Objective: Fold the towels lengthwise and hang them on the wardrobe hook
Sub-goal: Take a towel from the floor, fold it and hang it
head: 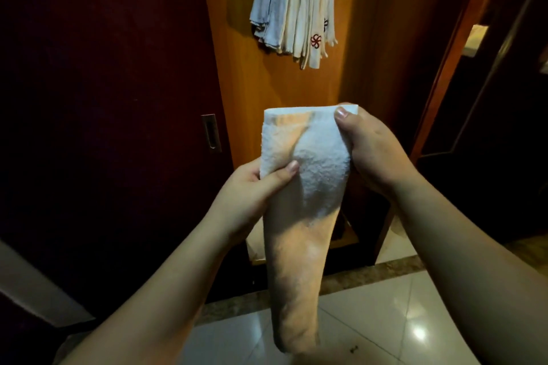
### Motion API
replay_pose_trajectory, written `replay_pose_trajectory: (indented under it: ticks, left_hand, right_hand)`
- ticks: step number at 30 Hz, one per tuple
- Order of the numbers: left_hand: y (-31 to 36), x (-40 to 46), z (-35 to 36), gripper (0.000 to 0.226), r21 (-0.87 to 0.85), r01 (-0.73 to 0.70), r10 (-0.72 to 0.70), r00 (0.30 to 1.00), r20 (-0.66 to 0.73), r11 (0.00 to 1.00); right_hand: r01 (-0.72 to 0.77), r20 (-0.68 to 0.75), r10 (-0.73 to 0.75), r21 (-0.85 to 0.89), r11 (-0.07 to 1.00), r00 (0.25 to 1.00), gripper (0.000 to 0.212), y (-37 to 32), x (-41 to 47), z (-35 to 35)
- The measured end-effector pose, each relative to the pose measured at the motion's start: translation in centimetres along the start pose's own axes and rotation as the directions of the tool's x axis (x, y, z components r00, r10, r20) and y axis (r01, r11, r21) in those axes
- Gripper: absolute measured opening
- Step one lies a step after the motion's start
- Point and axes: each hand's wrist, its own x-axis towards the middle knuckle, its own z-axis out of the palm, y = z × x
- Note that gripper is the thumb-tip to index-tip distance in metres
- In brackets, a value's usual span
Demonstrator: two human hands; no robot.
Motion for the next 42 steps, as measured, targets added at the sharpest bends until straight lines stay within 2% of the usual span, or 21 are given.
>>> replay_pose_trajectory:
  ticks: [3, 5, 7, 9, 11, 14, 15, 17, 19, 21, 23, 25, 26, 28, 29, 31, 33, 34, 38, 40, 42]
  left_hand:
    - [0.2, 0.2, -0.2, 0.038, 0.006, 0.017, -0.017, 1.000, -0.003, 1.000]
    - [0.0, 0.3, -0.5, 0.046, 0.139, -0.026, 0.035, 0.997, -0.066, 0.990]
    - [-0.6, 0.0, -0.7, 0.058, 0.303, -0.105, 0.155, 0.977, -0.147, 0.947]
    - [-0.8, -0.2, -1.4, 0.055, 0.495, -0.234, 0.342, 0.929, -0.140, 0.837]
    - [-0.6, 0.0, -2.3, 0.042, 0.605, -0.338, 0.477, 0.875, -0.079, 0.721]
    - [-0.1, 0.5, -3.1, 0.030, 0.640, -0.360, 0.522, 0.849, -0.076, 0.679]
    - [0.1, 0.6, -3.0, 0.025, 0.605, -0.362, 0.513, 0.854, -0.090, 0.709]
    - [0.0, 0.9, -2.8, 0.013, 0.330, -0.372, 0.423, 0.901, -0.096, 0.868]
    - [-0.7, 1.4, -2.8, 0.052, 0.029, -0.267, 0.267, 0.964, 0.008, 0.963]
    - [-1.8, 1.6, -2.8, 0.077, -0.106, -0.067, 0.081, 0.987, 0.140, 0.992]
    - [-3.0, 1.4, -2.7, 0.064, -0.085, 0.073, -0.052, 0.974, 0.222, 0.994]
    - [-3.8, 1.2, -2.4, 0.051, -0.048, 0.096, -0.085, 0.977, 0.195, 0.994]
    - [-4.1, 1.2, -2.3, 0.055, -0.084, 0.101, -0.083, 0.978, 0.191, 0.991]
    - [-3.8, 1.2, -1.9, 0.060, -0.180, 0.126, -0.084, 0.971, 0.224, 0.975]
    - [-3.6, 1.3, -1.8, 0.058, -0.204, 0.141, -0.089, 0.966, 0.243, 0.969]
    - [-3.0, 1.4, -1.4, 0.039, -0.216, 0.190, -0.140, 0.964, 0.224, 0.958]
    - [-2.2, 1.7, -1.0, 0.020, -0.244, 0.242, -0.207, 0.965, 0.162, 0.939]
    - [-1.7, 1.9, -0.7, 0.018, -0.263, 0.263, -0.234, 0.963, 0.136, 0.928]
    - [0.3, 2.8, -0.3, 0.025, -0.327, 0.332, -0.342, 0.939, 0.028, 0.885]
    - [0.6, 3.1, -0.5, 0.021, -0.321, 0.349, -0.370, 0.929, -0.007, 0.881]
    - [0.6, 3.6, -0.9, 0.025, -0.319, 0.348, -0.387, 0.920, -0.064, 0.882]
  right_hand:
    - [0.043, 0.029, -0.041, -0.075, 0.996, 0.999, 0.032, -0.5, 0.3, -0.2]
    - [0.069, 0.045, -0.066, -0.087, 0.994, 0.997, 0.029, -0.8, 0.6, 0.0]
    - [0.100, 0.068, -0.092, -0.138, 0.985, 0.993, 0.028, -0.9, 1.0, 0.2]
    - [0.134, 0.095, -0.118, -0.182, 0.974, 0.988, 0.027, -0.7, 1.3, 0.4]
    - [0.173, 0.109, -0.152, -0.218, 0.961, 0.982, 0.025, -0.8, 1.4, 0.4]
    - [0.206, 0.120, -0.182, -0.242, 0.948, 0.976, 0.025, -0.9, 1.6, 0.4]
    - [0.217, 0.117, -0.193, -0.242, 0.946, 0.974, 0.025, -1.1, 1.6, 0.5]
    - [0.220, 0.093, -0.204, -0.212, 0.952, 0.975, 0.025, -1.2, 1.9, 0.8]
    - [0.183, 0.071, -0.175, -0.132, 0.974, 0.982, 0.029, -1.4, 2.3, 1.1]
    - [0.143, 0.061, -0.138, -0.074, 0.987, 0.989, 0.038, -1.8, 2.8, 1.2]
    - [0.106, 0.046, -0.103, -0.075, 0.992, 0.994, 0.045, -2.4, 3.2, 1.4]
    - [0.095, 0.044, -0.091, -0.114, 0.989, 0.995, 0.044, -2.5, 3.7, 1.2]
    - [0.088, 0.048, -0.084, -0.106, 0.990, 0.995, 0.040, -2.4, 4.0, 1.1]
    - [-0.007, 0.064, 0.004, 0.039, 0.999, 0.998, 0.034, -1.4, 4.3, 0.7]
    - [-0.091, 0.091, 0.078, 0.154, 0.984, 0.993, 0.039, -0.5, 4.2, 0.5]
    - [-0.273, 0.151, 0.235, 0.334, 0.902, 0.960, 0.068, 2.8, 3.5, 0.1]
    - [-0.411, 0.222, 0.349, 0.385, 0.826, 0.910, 0.089, 7.8, 1.5, 0.5]
    - [-0.471, 0.237, 0.408, 0.377, 0.798, 0.882, 0.092, 10.3, 0.3, 0.6]
    - [-0.674, 0.330, 0.589, 0.412, 0.614, 0.738, 0.078, 15.0, -5.5, 1.7]
    - [-0.674, 0.375, 0.560, 0.425, 0.604, 0.738, 0.078, 15.2, -7.0, 1.6]
    - [-0.614, 0.284, 0.547, 0.431, 0.661, 0.788, 0.062, 14.7, -7.7, 1.8]
